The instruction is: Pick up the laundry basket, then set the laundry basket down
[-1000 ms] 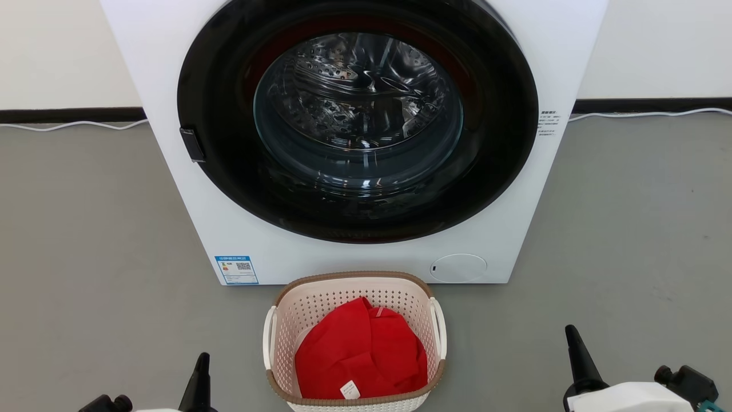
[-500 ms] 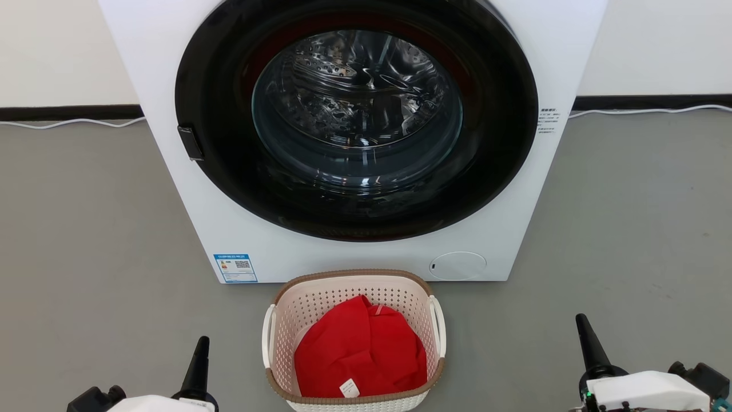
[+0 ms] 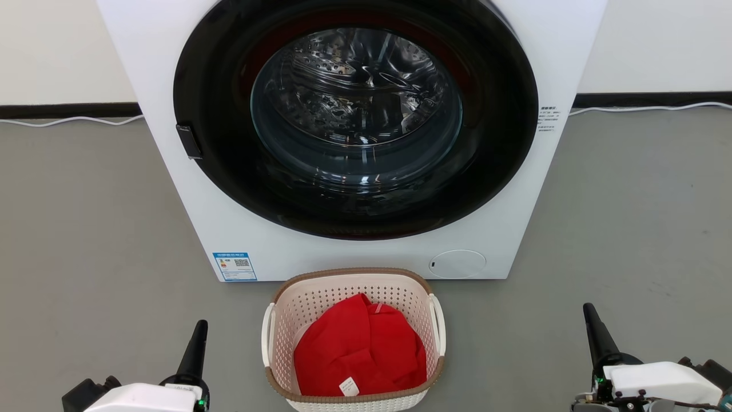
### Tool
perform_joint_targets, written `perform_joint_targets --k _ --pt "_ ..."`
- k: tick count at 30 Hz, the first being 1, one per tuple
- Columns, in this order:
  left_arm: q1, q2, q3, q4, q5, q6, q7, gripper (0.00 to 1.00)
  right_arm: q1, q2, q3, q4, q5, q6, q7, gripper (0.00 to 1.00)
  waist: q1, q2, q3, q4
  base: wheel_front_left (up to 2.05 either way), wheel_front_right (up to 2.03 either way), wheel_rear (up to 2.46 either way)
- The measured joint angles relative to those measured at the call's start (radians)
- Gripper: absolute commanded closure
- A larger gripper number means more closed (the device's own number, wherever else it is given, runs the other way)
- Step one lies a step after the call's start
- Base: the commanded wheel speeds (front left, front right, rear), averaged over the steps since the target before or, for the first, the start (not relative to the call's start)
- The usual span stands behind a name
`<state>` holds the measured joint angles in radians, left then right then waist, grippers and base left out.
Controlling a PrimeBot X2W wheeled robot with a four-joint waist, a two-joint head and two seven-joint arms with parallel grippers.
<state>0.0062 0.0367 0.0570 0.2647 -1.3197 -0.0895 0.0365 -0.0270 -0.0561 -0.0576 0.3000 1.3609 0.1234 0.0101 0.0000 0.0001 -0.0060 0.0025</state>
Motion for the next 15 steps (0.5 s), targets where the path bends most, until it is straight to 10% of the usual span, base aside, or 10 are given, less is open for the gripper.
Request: perform_joint_targets --k 15 --pt "-0.039 0.0 0.013 0.002 -0.164 -0.019 0.043 1.0 -0.017 0.0 -0.033 -0.008 0.149 0.0 0.044 1.0 0.0 0.0 0.006 -0.002 0.0 0.0 0.0"
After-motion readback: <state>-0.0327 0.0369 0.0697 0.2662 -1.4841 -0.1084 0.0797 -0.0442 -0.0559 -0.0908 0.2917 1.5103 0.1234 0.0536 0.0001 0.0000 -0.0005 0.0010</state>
